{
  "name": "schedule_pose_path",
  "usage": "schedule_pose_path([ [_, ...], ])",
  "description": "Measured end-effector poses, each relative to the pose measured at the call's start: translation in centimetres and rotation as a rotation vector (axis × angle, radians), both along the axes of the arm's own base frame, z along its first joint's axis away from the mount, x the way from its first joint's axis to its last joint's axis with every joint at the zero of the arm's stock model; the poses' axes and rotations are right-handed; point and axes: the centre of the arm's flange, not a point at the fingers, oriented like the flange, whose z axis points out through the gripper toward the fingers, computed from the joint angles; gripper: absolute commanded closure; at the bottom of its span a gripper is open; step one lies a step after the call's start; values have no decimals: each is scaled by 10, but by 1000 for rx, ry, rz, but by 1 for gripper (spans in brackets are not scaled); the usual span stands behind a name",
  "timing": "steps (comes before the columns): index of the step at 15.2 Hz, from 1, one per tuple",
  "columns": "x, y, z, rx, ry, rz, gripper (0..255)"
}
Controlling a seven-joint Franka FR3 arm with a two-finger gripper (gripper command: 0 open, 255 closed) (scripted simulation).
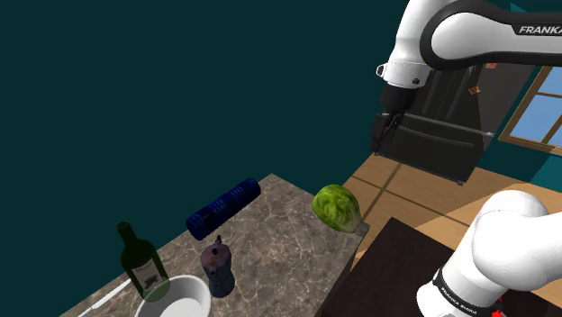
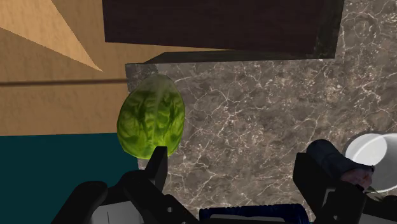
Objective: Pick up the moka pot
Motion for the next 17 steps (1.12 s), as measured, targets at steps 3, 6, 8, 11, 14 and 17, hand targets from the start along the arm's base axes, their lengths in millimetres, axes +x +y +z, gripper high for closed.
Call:
schedule_pose_path([
  [3,8,12,-8,-2,1,0,0],
  [6,25,42,-24,-8,1,1,0],
  [8,38,61,-38,-12,1,0,0],
  [11,56,92,-53,-18,0,0,0],
  [14,73,123,-74,-24,0,0,0],
  [17,91,152,-90,-30,-1,0,0],
])
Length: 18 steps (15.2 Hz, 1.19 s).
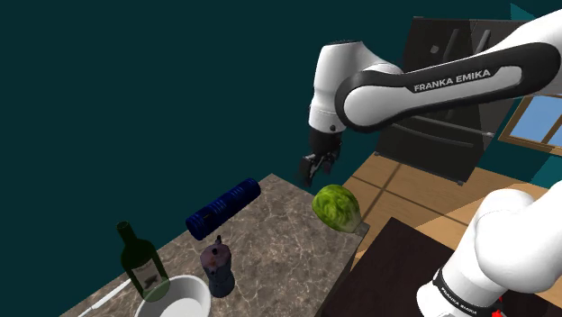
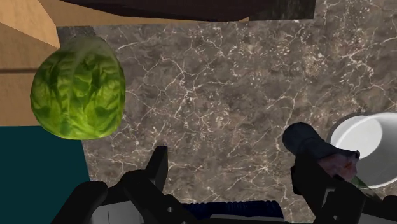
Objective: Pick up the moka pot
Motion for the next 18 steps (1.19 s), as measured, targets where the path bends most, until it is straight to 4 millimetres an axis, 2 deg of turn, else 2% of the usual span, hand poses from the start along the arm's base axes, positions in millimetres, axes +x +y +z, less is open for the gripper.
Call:
schedule_pose_path([
  [8,54,82,-54,-15,-1,0,0],
  [10,61,100,-66,-19,0,0,0],
  [18,110,179,-119,-34,-1,0,0],
])
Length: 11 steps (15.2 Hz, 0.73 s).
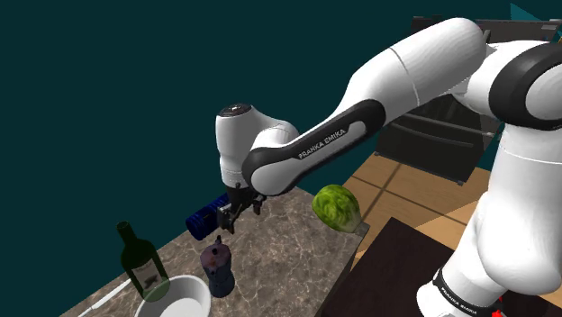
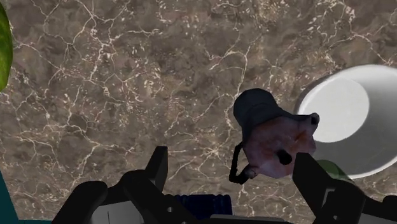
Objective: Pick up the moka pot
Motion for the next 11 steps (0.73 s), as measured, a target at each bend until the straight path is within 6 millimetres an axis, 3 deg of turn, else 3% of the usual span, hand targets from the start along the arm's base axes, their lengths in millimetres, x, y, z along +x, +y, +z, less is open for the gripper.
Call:
schedule_pose_path([
  [7,44,70,-47,-13,-1,-2,0],
  [11,50,83,-67,-16,-1,-2,0],
])
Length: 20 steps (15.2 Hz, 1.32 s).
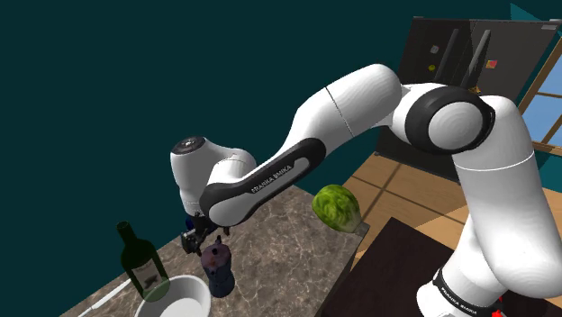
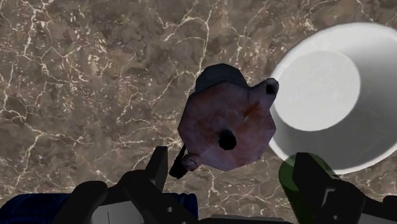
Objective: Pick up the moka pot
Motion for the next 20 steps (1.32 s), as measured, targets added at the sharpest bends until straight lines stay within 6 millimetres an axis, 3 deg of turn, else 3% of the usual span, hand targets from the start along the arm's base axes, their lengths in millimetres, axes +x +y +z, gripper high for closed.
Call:
schedule_pose_path([
  [5,1,1,-26,0,0,0,0],
  [6,1,1,-28,0,0,0,255],
  [16,1,1,-29,0,-1,0,255],
  [20,1,1,-13,-1,0,0,255],
])
